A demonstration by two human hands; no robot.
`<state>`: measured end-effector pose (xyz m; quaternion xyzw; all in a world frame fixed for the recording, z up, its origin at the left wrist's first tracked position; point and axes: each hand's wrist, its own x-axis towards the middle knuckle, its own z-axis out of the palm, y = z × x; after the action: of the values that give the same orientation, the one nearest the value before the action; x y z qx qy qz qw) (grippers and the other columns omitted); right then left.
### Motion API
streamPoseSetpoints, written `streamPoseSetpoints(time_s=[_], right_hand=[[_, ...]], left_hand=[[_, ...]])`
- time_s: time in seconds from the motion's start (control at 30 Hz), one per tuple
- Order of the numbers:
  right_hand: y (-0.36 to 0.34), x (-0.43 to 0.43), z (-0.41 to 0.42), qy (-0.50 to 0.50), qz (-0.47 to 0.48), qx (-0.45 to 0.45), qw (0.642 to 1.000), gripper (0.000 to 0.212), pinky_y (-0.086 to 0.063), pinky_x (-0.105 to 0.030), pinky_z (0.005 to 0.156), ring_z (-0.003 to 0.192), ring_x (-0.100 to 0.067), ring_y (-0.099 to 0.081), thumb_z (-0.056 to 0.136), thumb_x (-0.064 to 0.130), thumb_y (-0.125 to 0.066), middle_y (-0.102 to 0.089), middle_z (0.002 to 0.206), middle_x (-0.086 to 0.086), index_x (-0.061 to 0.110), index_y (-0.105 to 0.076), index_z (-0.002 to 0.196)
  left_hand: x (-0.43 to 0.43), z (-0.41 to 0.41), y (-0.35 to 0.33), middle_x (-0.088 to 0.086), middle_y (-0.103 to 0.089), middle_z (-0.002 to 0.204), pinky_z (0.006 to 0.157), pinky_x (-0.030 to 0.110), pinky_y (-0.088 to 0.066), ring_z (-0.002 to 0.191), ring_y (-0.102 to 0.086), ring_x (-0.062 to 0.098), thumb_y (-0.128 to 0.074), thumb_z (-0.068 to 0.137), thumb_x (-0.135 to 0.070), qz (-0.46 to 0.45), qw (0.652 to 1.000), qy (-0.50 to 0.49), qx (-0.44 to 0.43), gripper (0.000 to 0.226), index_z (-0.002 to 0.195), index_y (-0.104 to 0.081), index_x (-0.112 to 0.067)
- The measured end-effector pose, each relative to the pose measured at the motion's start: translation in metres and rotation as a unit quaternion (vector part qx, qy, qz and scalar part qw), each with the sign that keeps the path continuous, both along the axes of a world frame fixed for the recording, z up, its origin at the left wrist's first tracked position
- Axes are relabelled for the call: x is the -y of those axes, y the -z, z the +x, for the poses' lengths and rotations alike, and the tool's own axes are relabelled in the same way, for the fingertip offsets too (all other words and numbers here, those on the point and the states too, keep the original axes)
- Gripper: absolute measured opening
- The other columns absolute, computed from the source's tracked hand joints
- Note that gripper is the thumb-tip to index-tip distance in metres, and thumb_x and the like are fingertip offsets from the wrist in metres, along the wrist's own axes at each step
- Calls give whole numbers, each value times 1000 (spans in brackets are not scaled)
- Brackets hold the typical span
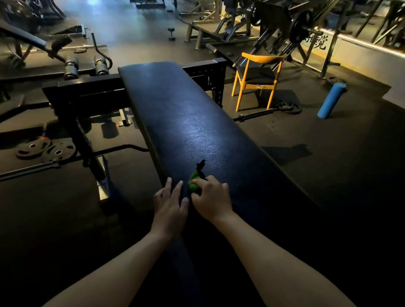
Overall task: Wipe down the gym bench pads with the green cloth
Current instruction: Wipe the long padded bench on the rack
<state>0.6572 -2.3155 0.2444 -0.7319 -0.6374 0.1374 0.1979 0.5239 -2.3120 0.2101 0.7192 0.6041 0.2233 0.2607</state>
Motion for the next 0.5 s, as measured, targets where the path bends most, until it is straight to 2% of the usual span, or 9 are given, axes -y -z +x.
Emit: streamPoseSetpoints(time_s=[0.07,0.13,0.23,0.3,0.5], right_hand=[[-4,-7,13,14,28,10,999,35,-32,-38,94,106,-29,-59,86,29,-59,-58,116,-5,31,-66,120],[-7,-18,25,92,44,7,995,38,-32,-40,96,110,-32,-55,87,25,-58,-53,121,-9,28,-62,125],[-8,-34,28,163,-12,-4,987,36,-28,-46,104,115,-35,-51,91,23,-54,-48,126,-12,25,-57,127],[-6,-38,17,150,-30,-9,988,32,-27,-43,104,115,-35,-51,91,25,-53,-49,125,-12,24,-60,122],[3,-29,-38,74,12,-40,996,26,-32,-37,96,103,-29,-60,85,26,-59,-61,109,-6,28,-70,108]], left_hand=[[-4,-11,1,7,-15,167,118,27,-5,147,-14,26,-51,103,-24,1,1000,10,27,56,155,-32,-14],[-6,-22,2,6,-14,166,121,30,-7,149,-13,26,-56,100,-28,-13,999,2,46,65,156,-28,-13],[-5,-29,5,9,-16,165,121,33,-12,148,-16,29,-59,98,-36,-36,998,-6,58,76,158,-21,-9],[-4,-28,7,10,-19,164,120,32,-13,147,-18,30,-59,98,-38,-42,997,0,65,77,158,-21,-7],[-12,-35,14,15,-26,162,123,36,-12,151,-21,26,-65,96,-30,-23,997,28,73,76,155,-25,-3]])
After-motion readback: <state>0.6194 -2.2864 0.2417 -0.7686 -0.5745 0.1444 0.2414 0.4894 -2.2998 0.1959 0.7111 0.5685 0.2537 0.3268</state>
